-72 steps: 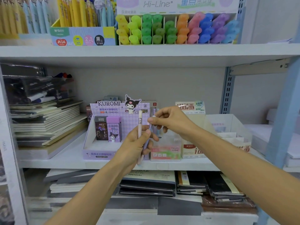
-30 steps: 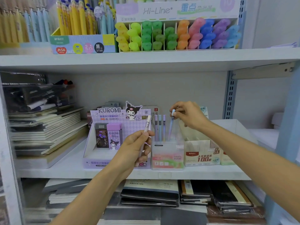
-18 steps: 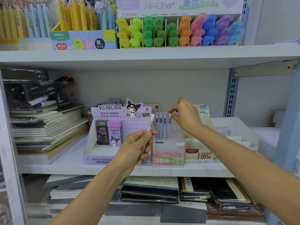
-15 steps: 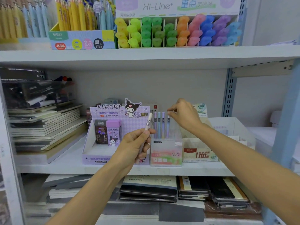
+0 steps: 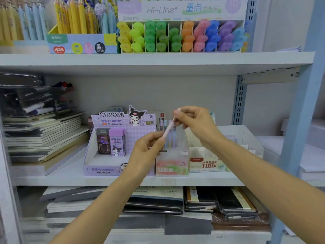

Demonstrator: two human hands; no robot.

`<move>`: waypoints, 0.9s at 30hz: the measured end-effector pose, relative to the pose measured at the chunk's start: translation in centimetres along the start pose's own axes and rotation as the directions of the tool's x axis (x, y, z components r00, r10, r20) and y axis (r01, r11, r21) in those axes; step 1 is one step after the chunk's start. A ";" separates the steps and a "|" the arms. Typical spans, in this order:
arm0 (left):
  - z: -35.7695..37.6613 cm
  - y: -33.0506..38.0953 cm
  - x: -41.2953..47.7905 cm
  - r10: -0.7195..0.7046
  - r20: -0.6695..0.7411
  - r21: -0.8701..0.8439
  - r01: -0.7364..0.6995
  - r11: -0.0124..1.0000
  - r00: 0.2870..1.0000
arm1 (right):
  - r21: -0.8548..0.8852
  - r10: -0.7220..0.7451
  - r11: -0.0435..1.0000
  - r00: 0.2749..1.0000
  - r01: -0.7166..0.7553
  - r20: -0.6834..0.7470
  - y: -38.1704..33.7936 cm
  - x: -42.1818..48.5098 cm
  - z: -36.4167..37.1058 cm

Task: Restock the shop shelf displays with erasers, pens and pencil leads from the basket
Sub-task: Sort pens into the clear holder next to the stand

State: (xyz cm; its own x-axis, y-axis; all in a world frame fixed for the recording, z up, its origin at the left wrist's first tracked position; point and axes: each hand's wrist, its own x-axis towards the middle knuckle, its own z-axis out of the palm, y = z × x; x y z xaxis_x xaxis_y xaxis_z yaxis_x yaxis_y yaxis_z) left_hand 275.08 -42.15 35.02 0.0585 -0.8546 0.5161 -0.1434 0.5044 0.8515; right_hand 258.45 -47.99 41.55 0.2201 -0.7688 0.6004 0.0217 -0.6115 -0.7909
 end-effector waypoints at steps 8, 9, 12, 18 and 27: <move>0.1 -2.9 -1.5 0.302 0.276 0.673 -0.408 0.617 0.912 | -0.380 -0.144 0.924 0.965 0.050 -0.221 1.4 2.4 -3.7; 0.3 -3.3 -1.8 0.292 0.303 0.664 -0.420 0.618 0.907 | -0.424 -0.145 0.904 0.967 0.044 -0.208 2.2 2.2 -3.5; 0.7 -3.8 -2.0 0.312 0.299 0.628 -0.432 0.647 0.902 | -0.476 -0.152 0.878 0.973 0.053 -0.171 4.2 1.8 -2.8; 0.7 -3.9 -2.0 0.320 0.306 0.656 -0.443 0.611 0.896 | -0.619 -0.179 0.776 0.983 0.116 -0.040 5.1 2.2 -2.0; 0.8 -3.8 -2.0 0.340 0.304 0.660 -0.454 0.599 0.890 | -0.697 -0.169 0.710 0.985 0.102 -0.028 4.7 3.6 -1.7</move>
State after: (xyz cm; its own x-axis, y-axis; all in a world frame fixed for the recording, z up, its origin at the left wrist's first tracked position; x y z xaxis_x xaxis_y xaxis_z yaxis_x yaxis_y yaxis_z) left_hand 274.68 -42.49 30.69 -0.2972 -0.6268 0.7202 -0.7643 0.6083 0.2140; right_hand 257.69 -53.98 40.24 0.1860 -0.6592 0.7286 -0.6414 -0.6432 -0.4182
